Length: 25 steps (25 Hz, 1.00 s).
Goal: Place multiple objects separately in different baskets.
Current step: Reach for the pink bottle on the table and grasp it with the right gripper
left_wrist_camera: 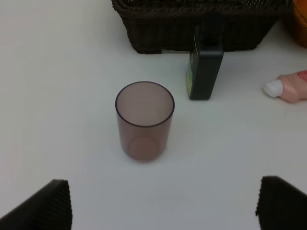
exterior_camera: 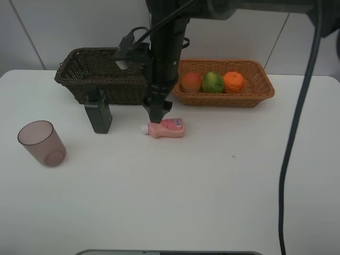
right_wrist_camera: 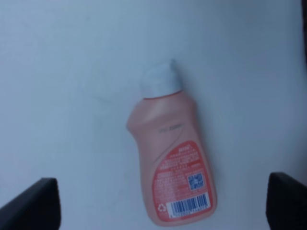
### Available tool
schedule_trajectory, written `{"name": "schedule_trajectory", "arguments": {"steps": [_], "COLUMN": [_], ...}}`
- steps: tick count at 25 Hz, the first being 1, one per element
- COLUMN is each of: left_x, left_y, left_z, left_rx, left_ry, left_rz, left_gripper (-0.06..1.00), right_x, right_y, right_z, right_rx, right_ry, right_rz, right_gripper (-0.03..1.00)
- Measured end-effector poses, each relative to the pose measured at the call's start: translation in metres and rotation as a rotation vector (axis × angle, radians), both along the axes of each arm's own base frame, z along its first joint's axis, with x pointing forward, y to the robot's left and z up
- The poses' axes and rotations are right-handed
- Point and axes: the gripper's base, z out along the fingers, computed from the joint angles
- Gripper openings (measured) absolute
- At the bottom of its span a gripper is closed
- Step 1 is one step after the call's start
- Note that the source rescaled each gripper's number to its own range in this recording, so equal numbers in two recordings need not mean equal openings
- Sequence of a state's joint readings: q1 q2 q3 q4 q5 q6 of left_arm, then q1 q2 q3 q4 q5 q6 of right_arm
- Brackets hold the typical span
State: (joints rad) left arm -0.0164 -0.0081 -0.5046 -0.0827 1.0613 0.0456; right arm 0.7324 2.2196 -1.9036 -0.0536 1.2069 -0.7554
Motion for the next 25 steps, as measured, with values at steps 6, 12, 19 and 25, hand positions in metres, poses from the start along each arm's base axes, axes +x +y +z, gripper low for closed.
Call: {"name": "schedule_trajectory", "arguments": {"steps": [6, 12, 19, 25], "left_x": [0.000, 0.000, 0.000, 0.000], "left_y": [0.000, 0.000, 0.000, 0.000], "left_z": [0.000, 0.000, 0.000, 0.000], "left_rx": [0.000, 0.000, 0.000, 0.000], "left_ry": [0.000, 0.000, 0.000, 0.000], "left_rz": [0.000, 0.000, 0.000, 0.000], "left_gripper": [0.99, 0.99, 0.99, 0.99], "right_x": [0.000, 0.001, 0.008, 0.014], "right_y": [-0.001, -0.009, -0.022, -0.033], "right_z": [-0.025, -0.045, -0.066, -0.074], "right_rx": [-0.003, -0.018, -0.018, -0.025], "right_ry": [-0.019, -0.035, -0.052, -0.080], "right_rz": [0.017, 0.026, 0.013, 0.013], "right_gripper": [0.89, 0.89, 0.89, 0.89]}}
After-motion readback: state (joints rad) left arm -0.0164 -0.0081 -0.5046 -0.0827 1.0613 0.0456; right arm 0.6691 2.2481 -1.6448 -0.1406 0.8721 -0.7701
